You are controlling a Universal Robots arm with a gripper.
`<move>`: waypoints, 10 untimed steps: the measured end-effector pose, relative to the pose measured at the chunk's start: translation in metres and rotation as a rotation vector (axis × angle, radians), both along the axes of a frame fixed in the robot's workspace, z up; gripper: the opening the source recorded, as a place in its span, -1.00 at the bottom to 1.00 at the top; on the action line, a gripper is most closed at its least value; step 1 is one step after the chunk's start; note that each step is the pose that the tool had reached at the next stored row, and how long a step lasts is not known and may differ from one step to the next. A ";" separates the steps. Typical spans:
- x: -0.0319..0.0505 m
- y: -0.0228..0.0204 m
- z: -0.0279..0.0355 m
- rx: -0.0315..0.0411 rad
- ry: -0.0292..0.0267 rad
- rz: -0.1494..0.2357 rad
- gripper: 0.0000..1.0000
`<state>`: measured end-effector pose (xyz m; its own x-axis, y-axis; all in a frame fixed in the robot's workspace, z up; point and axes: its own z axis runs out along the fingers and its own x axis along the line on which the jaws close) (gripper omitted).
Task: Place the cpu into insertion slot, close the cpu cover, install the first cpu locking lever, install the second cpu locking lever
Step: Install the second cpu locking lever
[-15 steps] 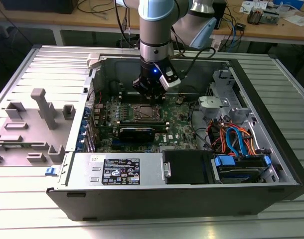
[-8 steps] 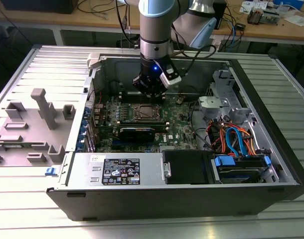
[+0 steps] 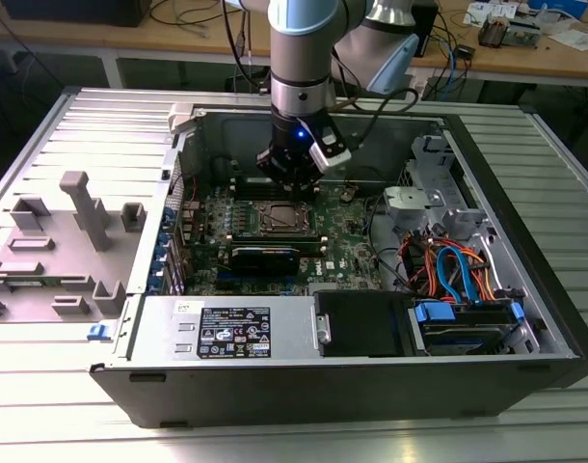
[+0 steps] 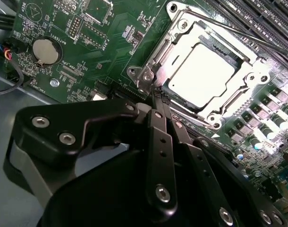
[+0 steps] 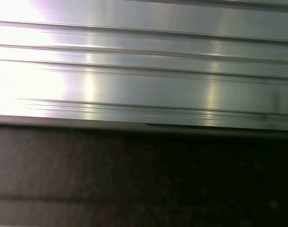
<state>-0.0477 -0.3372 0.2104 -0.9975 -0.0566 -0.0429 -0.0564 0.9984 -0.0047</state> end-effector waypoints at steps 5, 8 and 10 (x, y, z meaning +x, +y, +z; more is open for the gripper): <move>0.0000 -0.0015 0.0000 0.0000 -0.0001 0.000 -0.79; 0.0000 -0.0017 0.0000 0.0000 0.0000 0.000 -0.79; 0.0000 -0.0021 0.0000 0.0001 0.0000 0.000 -0.79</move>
<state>-0.0477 -0.3393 0.2104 -0.9975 -0.0566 -0.0429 -0.0565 0.9984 -0.0047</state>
